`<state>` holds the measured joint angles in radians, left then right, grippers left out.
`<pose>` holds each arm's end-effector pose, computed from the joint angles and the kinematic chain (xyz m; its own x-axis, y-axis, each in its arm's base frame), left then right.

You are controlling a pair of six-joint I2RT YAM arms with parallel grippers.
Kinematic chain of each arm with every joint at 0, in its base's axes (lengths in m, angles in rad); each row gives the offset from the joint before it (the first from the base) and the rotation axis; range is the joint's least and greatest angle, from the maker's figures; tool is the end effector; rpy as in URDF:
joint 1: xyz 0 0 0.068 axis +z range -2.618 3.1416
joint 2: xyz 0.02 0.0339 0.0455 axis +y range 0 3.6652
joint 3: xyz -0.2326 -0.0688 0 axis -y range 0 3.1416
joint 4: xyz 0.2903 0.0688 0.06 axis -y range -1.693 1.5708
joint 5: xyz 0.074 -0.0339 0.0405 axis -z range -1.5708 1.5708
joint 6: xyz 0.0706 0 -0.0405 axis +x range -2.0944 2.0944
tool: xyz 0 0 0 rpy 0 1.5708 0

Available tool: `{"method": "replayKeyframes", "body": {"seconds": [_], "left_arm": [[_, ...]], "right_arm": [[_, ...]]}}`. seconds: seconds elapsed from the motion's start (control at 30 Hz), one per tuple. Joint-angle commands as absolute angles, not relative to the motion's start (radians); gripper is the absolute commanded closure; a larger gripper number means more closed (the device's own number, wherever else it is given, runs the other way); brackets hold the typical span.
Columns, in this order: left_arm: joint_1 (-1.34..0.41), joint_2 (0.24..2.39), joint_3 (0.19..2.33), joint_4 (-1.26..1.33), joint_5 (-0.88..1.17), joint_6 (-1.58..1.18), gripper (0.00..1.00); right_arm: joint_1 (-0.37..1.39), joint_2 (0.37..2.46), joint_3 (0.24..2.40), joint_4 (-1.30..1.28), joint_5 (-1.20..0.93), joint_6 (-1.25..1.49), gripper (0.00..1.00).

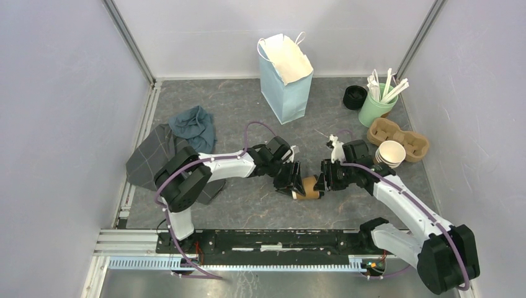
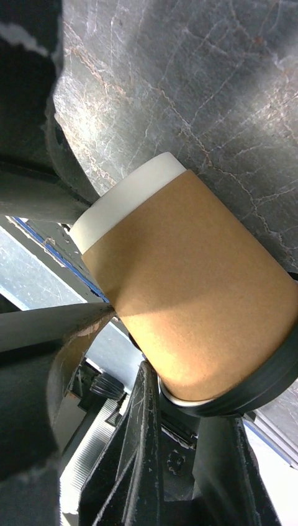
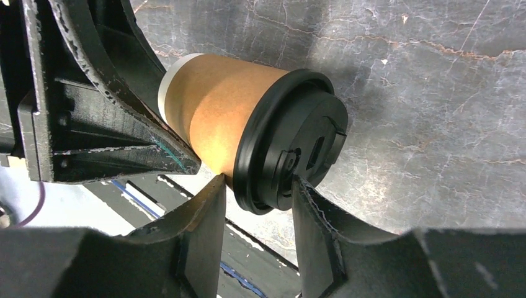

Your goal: Pack the takeout coffee

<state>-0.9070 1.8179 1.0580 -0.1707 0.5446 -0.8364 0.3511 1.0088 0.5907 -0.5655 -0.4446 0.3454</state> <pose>0.2231 -0.3446 0.0748 -0.9727 0.2131 -0.0919 0.2125 0.6587 -0.7218 0.2356 0.1186 0.1326 -0.9164 -0.0101 -0.4001 -0.2380 0.8175 0.5245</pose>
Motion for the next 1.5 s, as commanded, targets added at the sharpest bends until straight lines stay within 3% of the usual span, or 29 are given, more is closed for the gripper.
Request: {"method": "replayKeyframes", "body": {"seconds": [0.0,0.3,0.5,0.6,0.8,1.03,1.27,1.47], "left_arm": [[-0.910,1.834,1.134,-0.138,0.598,-0.796,0.47],[-0.911,1.864,1.200,-0.126,0.612,-0.822,0.50],[-0.912,1.843,1.194,-0.121,0.603,-0.827,0.50],[-0.901,1.812,1.166,-0.150,0.573,-0.803,0.48],[-0.867,1.728,1.054,-0.123,0.571,-0.804,0.33],[-0.824,1.621,0.965,-0.106,0.587,-0.800,0.17],[-0.795,1.650,0.934,-0.052,0.595,-0.834,0.25],[-0.793,1.722,0.954,-0.018,0.592,-0.856,0.44]], "right_arm": [[0.429,1.042,0.664,-0.595,-0.338,0.364,0.56],[0.702,1.146,0.743,-0.568,-0.173,0.488,0.62],[0.766,1.165,0.764,-0.531,-0.162,0.509,0.62],[0.737,1.113,0.773,-0.563,-0.118,0.485,0.55],[0.616,1.020,0.718,-0.551,-0.235,0.400,0.30],[0.465,0.972,0.658,-0.482,-0.402,0.407,0.22],[0.437,1.027,0.613,-0.416,-0.408,0.398,0.30],[0.434,1.054,0.621,-0.379,-0.445,0.417,0.54]]}}
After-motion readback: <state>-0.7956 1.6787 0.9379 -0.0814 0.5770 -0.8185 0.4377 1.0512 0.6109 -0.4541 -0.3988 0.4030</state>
